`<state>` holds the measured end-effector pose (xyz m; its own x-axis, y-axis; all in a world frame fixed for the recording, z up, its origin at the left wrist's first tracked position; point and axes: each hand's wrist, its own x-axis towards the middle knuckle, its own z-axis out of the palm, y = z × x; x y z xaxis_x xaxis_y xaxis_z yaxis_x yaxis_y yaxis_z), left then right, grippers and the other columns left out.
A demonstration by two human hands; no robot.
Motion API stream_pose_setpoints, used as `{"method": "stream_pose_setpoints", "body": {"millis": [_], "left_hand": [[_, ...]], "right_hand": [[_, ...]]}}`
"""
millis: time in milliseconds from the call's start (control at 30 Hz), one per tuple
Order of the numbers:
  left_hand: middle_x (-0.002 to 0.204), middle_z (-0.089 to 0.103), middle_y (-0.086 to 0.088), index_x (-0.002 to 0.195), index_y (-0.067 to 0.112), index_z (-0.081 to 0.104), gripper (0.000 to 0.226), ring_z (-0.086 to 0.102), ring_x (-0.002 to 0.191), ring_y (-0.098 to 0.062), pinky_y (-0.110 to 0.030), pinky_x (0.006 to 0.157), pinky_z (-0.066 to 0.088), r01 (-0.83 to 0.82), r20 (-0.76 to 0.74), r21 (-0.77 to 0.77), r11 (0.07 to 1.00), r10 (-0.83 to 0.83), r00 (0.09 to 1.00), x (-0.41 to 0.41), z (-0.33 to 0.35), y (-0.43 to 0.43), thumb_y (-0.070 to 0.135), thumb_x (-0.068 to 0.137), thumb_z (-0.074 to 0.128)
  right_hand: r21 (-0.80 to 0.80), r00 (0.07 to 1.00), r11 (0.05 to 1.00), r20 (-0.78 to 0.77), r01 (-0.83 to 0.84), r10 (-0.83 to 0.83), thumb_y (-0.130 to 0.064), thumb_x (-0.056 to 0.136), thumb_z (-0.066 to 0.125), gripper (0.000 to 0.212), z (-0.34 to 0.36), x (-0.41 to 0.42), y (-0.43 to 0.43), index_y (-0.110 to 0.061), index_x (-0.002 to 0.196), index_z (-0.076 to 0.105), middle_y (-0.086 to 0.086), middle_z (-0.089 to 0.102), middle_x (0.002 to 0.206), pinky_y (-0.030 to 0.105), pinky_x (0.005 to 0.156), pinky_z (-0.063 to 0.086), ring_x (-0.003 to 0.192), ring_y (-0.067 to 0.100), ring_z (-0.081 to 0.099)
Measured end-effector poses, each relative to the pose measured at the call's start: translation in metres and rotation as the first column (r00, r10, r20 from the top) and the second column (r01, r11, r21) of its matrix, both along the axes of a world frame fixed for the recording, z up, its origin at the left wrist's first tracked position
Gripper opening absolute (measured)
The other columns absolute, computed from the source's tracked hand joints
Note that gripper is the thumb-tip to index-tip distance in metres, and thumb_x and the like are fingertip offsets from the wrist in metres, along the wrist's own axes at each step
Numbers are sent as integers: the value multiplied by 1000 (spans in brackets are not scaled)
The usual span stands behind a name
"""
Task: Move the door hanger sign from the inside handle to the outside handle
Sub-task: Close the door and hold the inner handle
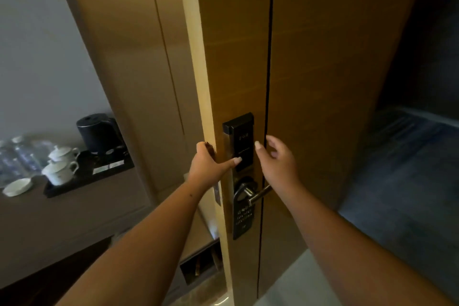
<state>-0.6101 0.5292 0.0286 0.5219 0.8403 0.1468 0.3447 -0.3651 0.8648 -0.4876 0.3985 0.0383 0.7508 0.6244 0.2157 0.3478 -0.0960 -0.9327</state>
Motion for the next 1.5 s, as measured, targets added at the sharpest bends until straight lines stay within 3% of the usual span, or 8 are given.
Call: {"method": "stream_pose_setpoints", "body": {"millis": [300,400,567,700,833,1000,1233,1500], "left_hand": [[96,55,17,101,42,38,65,58,82,-2,-20,60,50,320,-46,65,945,-318,947,-4,-5,-80,69,53,72],[88,54,23,100,46,42,57,54,79,2,-20,58,42,536,-197,131,834,-508,839,-1,14,-105,72,56,67],[90,60,15,102,36,51,55,58,79,-4,-33,70,54,795,-362,212,569,-710,604,33,29,-170,69,62,66],[91,59,11,99,34,50,44,59,78,-6,-31,68,54,877,-415,226,423,-773,480,68,28,-228,62,69,67],[88,62,10,102,34,52,31,62,73,-6,-33,66,57,894,-458,326,308,-775,434,105,27,-280,51,79,63],[96,64,3,119,29,50,37,60,74,-9,-28,63,55,853,-485,412,321,-715,504,157,12,-322,34,85,62],[131,47,-2,137,28,31,65,53,105,-24,-39,78,54,913,-700,390,118,-606,377,254,-16,-388,23,82,63],[137,45,-6,134,28,39,55,32,130,-30,-52,103,33,942,-862,333,-51,-422,281,348,-52,-466,46,85,56]], "right_hand": [[168,978,977,138,131,-155,-78,69,42,70,63,-21,-57,-48,131,33,-9,41,144,39,96,44,127,13,41],[336,974,918,7,209,-224,-68,74,49,68,68,-24,-95,-36,133,39,-3,47,140,28,89,45,124,14,47],[369,921,876,110,310,-373,-46,83,56,62,69,-17,-184,-20,136,40,7,48,138,48,100,44,124,21,47],[356,866,848,169,392,-471,-50,75,62,64,70,-11,-245,-27,132,43,-6,56,122,33,85,52,109,8,56],[299,762,785,220,542,-609,-48,73,69,65,69,11,-304,-30,130,42,-9,58,118,20,75,49,102,2,57],[191,735,758,189,624,-652,-41,79,65,54,74,55,-382,-25,127,46,-3,60,120,33,84,52,106,12,58],[156,738,746,112,648,-665,-38,84,60,49,75,133,-472,-24,129,46,0,54,131,47,99,45,123,21,49],[198,752,737,-3,646,-659,-38,84,61,30,75,221,-553,-48,111,51,-9,55,125,38,92,48,121,16,48]]}}
